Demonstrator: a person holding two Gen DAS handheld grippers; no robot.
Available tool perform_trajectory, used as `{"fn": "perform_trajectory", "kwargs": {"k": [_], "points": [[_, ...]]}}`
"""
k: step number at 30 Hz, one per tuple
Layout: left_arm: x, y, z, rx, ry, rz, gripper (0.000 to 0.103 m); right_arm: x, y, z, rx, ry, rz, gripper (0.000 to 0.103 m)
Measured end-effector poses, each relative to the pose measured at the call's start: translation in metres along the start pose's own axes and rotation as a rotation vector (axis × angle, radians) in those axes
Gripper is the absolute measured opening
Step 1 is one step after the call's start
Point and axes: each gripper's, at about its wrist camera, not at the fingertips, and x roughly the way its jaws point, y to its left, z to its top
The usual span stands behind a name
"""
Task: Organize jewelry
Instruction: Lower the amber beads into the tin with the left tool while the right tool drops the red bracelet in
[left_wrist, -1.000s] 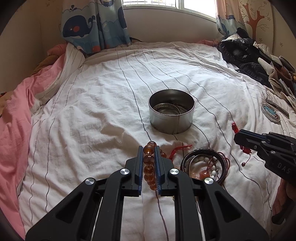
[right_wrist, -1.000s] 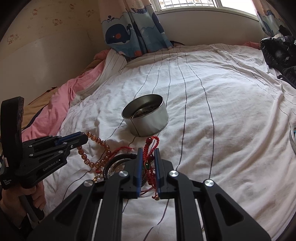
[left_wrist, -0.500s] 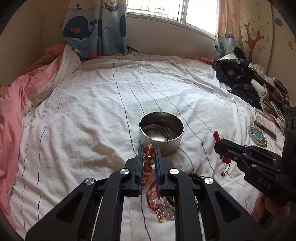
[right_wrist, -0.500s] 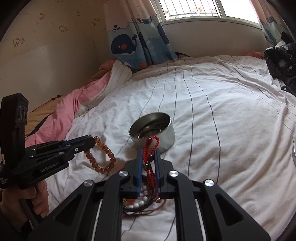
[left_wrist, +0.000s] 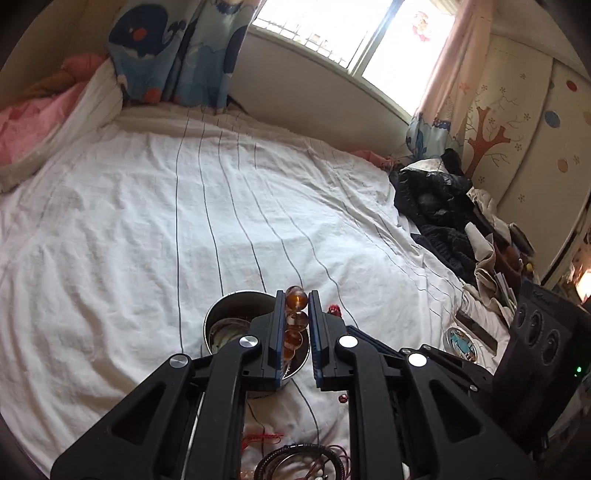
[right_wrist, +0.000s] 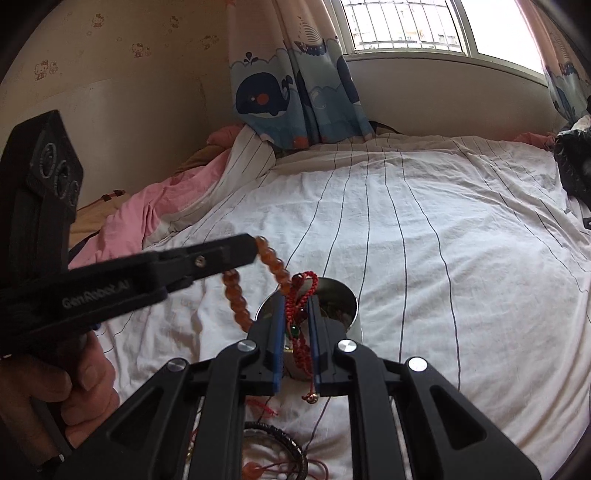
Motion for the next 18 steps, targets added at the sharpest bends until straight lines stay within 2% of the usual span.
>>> {"fn": "perform_trajectory", "kwargs": {"k": [2, 3, 5, 7, 8, 9, 14, 18], "points": [[0.015, 0.012, -0.001, -0.045, 0.038, 0.02, 0.017, 0.015, 0.002, 0.004, -0.023, 0.014, -0.004, 0.013], [0.019, 0.016, -0.002, -0.051, 0.049, 0.045, 0.026, 0.022, 0.002, 0.005, -0.032, 0.021, -0.009, 0.013], [0.021, 0.022, -0.004, -0.052, 0.063, 0.086, 0.035, 0.039, 0.001, 0.004, -0.04, 0.057, -0.012, 0.014], [0.019, 0.025, -0.006, -0.036, 0.075, 0.135, 0.035, 0.053, 0.0, 0.001, -0.039, 0.11, -0.013, 0.017], [0.016, 0.027, -0.007, -0.03, 0.078, 0.152, 0.035, 0.053, 0.0, -0.001, -0.037, 0.112, -0.015, 0.027], [0.012, 0.028, -0.009, -0.026, 0.08, 0.167, 0.037, 0.052, 0.001, -0.002, -0.037, 0.109, -0.016, 0.031], [-0.018, 0.029, -0.025, 0.006, 0.095, 0.222, 0.041, 0.029, 0.009, -0.004, -0.059, 0.117, -0.054, 0.031], [-0.042, 0.027, -0.049, 0.037, 0.115, 0.241, 0.045, 0.006, 0.015, -0.017, -0.063, 0.172, -0.097, 0.034]]}}
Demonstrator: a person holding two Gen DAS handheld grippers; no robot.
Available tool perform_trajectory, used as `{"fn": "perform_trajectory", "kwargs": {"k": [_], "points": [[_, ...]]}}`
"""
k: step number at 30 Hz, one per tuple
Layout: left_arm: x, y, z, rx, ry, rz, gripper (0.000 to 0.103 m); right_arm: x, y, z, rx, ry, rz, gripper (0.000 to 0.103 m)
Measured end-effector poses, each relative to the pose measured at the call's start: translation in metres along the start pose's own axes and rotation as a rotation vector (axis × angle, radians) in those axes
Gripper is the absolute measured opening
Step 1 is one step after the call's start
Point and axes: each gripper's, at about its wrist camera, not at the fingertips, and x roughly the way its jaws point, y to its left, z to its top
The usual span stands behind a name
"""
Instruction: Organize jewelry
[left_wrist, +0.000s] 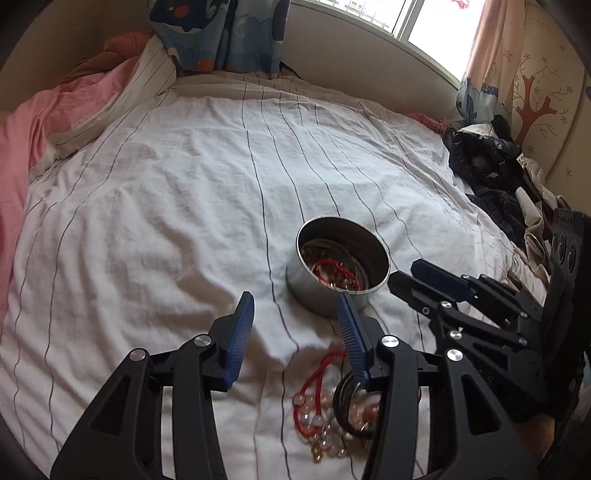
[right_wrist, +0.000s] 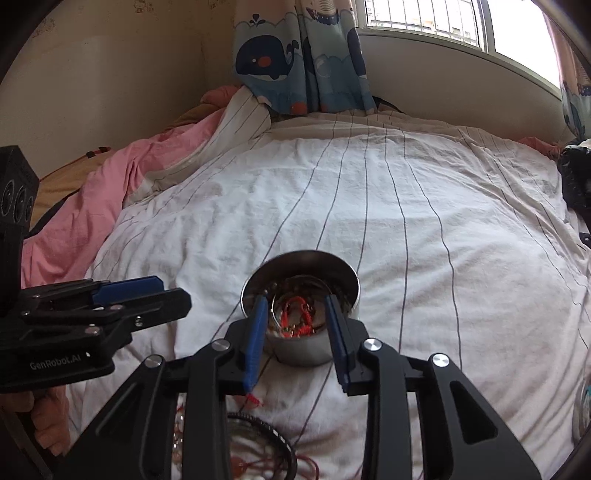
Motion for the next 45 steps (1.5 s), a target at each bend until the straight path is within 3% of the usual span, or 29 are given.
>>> {"fn": "perform_trajectory", "kwargs": {"k": [8, 9, 14, 33, 38, 45], "points": [[-0.01, 0.004, -0.035, -0.029, 0.049, -0.025, 0.049, -0.033, 0.009, -0.031, -0.035, 0.083, -0.097, 0.042], [-0.013, 0.001, -0.038, -0.019, 0.05, -0.03, 0.051, -0.036, 0.012, -0.034, -0.054, 0.089, -0.113, 0.048], [-0.019, -0.009, -0.047, 0.07, 0.04, 0.014, 0.056, -0.04, 0.013, -0.048, -0.118, 0.116, -0.168, 0.049], [0.002, -0.021, -0.048, 0.115, 0.079, 0.039, 0.061, -0.063, 0.011, -0.048, -0.201, 0.06, -0.283, 0.057], [0.003, -0.02, -0.05, 0.116, 0.085, 0.051, 0.062, -0.066, 0.01, -0.048, -0.195, 0.061, -0.268, 0.057], [0.004, -0.017, -0.049, 0.108, 0.086, 0.064, 0.066, -0.062, -0.004, -0.05, -0.079, 0.136, -0.126, 0.06]]}}
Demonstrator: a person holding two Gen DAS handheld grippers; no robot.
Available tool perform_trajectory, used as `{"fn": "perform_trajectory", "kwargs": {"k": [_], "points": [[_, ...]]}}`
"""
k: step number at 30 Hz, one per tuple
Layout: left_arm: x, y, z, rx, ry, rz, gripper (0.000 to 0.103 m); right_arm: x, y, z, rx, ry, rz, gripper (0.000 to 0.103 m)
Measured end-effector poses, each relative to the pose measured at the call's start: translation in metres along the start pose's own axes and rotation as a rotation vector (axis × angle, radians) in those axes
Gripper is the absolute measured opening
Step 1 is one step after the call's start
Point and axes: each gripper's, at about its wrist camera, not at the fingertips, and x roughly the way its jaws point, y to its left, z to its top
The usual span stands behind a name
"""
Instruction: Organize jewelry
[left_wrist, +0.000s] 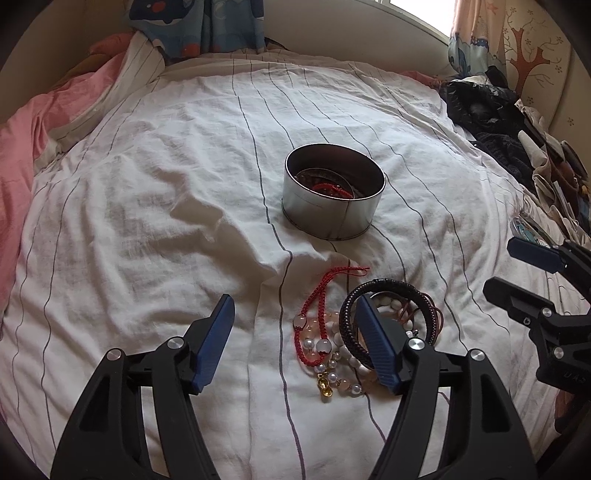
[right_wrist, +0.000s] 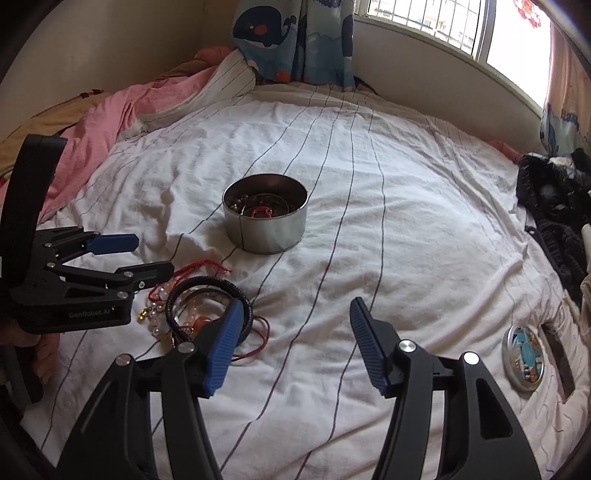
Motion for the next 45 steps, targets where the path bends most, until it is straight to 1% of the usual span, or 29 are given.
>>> {"fn": "perform_trajectory", "kwargs": {"k": [3, 9, 16, 23, 39, 45], "points": [[0.0, 0.0, 0.0, -0.001, 0.0, 0.0, 0.066, 0.006, 0.0, -0.004, 0.004, 0.038, -0.004, 0.06], [-0.001, 0.0, -0.001, 0.004, -0.001, -0.001, 0.067, 0.013, -0.007, -0.01, 0.034, 0.074, 0.018, 0.061], [-0.002, -0.001, -0.002, 0.004, -0.001, -0.003, 0.067, 0.018, -0.024, -0.013, 0.15, 0.1, 0.129, 0.061], [-0.002, -0.003, -0.002, 0.004, -0.001, -0.004, 0.067, 0.018, -0.029, -0.013, 0.198, 0.102, 0.173, 0.061], [-0.001, -0.007, -0.003, 0.006, -0.002, -0.006, 0.067, 0.016, -0.032, -0.015, 0.205, 0.106, 0.164, 0.061], [-0.001, -0.012, -0.004, 0.027, -0.002, -0.019, 0.067, 0.013, -0.036, -0.015, 0.213, 0.084, 0.17, 0.061]]}}
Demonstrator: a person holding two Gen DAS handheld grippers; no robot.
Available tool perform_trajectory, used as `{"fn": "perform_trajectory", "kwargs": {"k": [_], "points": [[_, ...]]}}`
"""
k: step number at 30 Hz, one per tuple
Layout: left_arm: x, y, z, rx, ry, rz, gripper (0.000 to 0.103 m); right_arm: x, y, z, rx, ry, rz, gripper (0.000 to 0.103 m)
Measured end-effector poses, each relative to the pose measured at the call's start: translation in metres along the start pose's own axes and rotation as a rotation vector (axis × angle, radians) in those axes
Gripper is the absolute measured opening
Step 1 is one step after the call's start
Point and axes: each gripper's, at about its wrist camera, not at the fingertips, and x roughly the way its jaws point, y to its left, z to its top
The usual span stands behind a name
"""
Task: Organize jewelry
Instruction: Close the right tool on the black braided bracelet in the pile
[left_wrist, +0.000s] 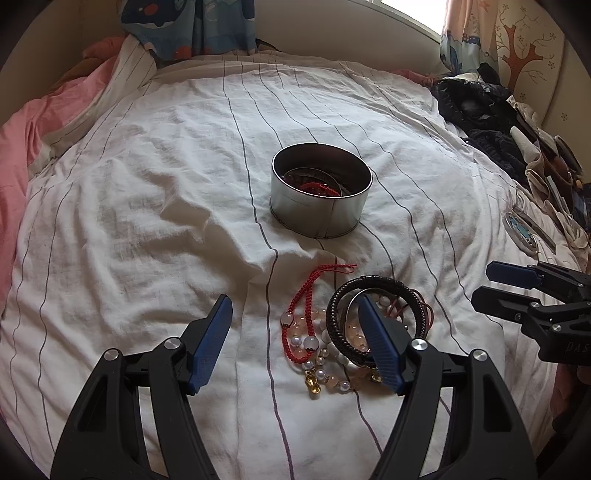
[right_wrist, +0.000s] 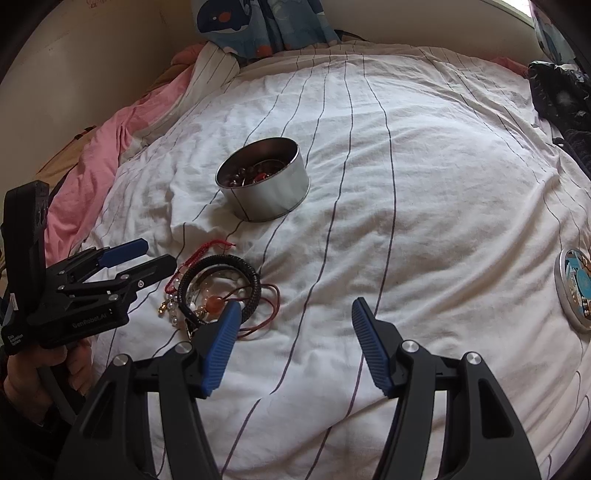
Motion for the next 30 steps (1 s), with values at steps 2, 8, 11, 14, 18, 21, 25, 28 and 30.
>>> {"fn": "perform_trajectory", "kwargs": {"k": [2, 8, 11, 14, 18, 21, 25, 28, 30], "points": [[0.0, 0.0, 0.0, 0.01, 0.002, 0.008, 0.067, -0.001, 0.0, 0.0, 0.001, -0.01, 0.011, 0.061], [-0.003, 0.002, -0.001, 0.014, -0.009, -0.022, 0.067, 0.006, 0.006, -0.002, -0.018, 0.001, 0.032, 0.06], [-0.001, -0.006, -0.002, 0.054, -0.002, -0.01, 0.067, 0.009, 0.009, -0.002, -0.028, -0.012, 0.042, 0.06], [0.001, -0.003, -0.004, 0.063, 0.01, 0.015, 0.067, 0.013, 0.011, 0.0, -0.025, -0.021, 0.051, 0.056], [-0.003, 0.013, -0.003, 0.015, 0.0, 0.038, 0.067, 0.027, 0.022, 0.003, -0.039, -0.004, 0.081, 0.043], [-0.006, 0.023, -0.001, -0.009, -0.006, 0.04, 0.067, 0.038, 0.03, 0.004, -0.058, 0.007, 0.072, 0.038], [-0.008, 0.023, 0.0, -0.003, -0.01, 0.032, 0.067, 0.055, 0.032, 0.005, -0.061, 0.037, 0.074, 0.023], [-0.009, 0.022, 0.0, -0.002, -0.013, 0.032, 0.067, 0.059, 0.033, 0.005, -0.074, 0.035, 0.063, 0.009], [-0.01, 0.024, 0.001, -0.013, -0.015, 0.035, 0.067, 0.05, 0.031, 0.006, -0.067, 0.011, 0.073, 0.008]]}}
